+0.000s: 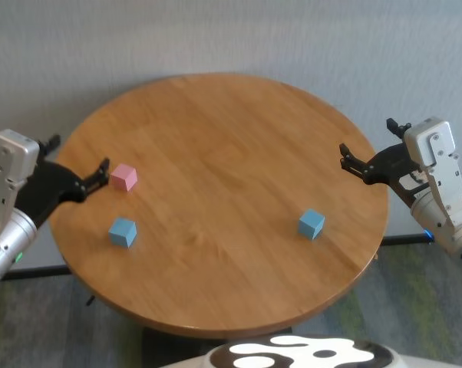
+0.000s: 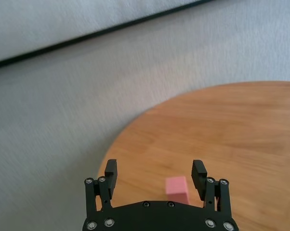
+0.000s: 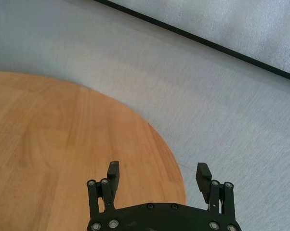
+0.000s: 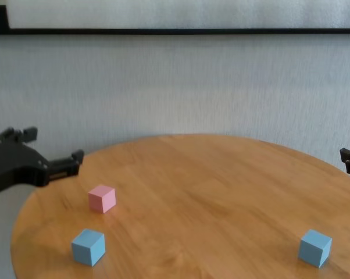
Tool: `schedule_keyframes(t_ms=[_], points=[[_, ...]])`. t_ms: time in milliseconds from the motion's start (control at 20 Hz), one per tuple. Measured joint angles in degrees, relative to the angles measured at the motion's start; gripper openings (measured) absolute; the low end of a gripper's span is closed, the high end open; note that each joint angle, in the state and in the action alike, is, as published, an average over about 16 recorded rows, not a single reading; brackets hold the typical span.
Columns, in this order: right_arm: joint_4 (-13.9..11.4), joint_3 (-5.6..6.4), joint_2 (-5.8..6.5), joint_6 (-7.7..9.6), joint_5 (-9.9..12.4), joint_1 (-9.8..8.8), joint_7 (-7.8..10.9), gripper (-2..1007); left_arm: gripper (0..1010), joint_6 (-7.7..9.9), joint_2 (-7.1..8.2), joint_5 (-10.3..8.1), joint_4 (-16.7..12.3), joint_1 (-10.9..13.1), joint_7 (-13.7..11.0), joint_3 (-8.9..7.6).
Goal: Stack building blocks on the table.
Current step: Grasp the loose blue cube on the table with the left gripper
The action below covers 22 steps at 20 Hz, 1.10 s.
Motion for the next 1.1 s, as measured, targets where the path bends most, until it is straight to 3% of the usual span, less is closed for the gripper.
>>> schedule_keyframes(t_ms=[550, 800, 1100], points=[[0.0, 0.0, 0.0, 0.0, 0.0, 0.0, 0.0, 1005, 1003, 14.06, -0.36, -5.81, -11.4, 6.6, -0.8, -1.82], [0.0, 0.0, 0.0, 0.0, 0.0, 0.0, 0.0, 1005, 1003, 17.97, -1.86, -7.82, -13.7, 7.8, -0.6, -2.62], [0.0, 0.0, 0.0, 0.0, 0.0, 0.0, 0.0, 1005, 1003, 21.55, -3.92, -8.7, -14.3, 7.8, -0.2, -3.0]])
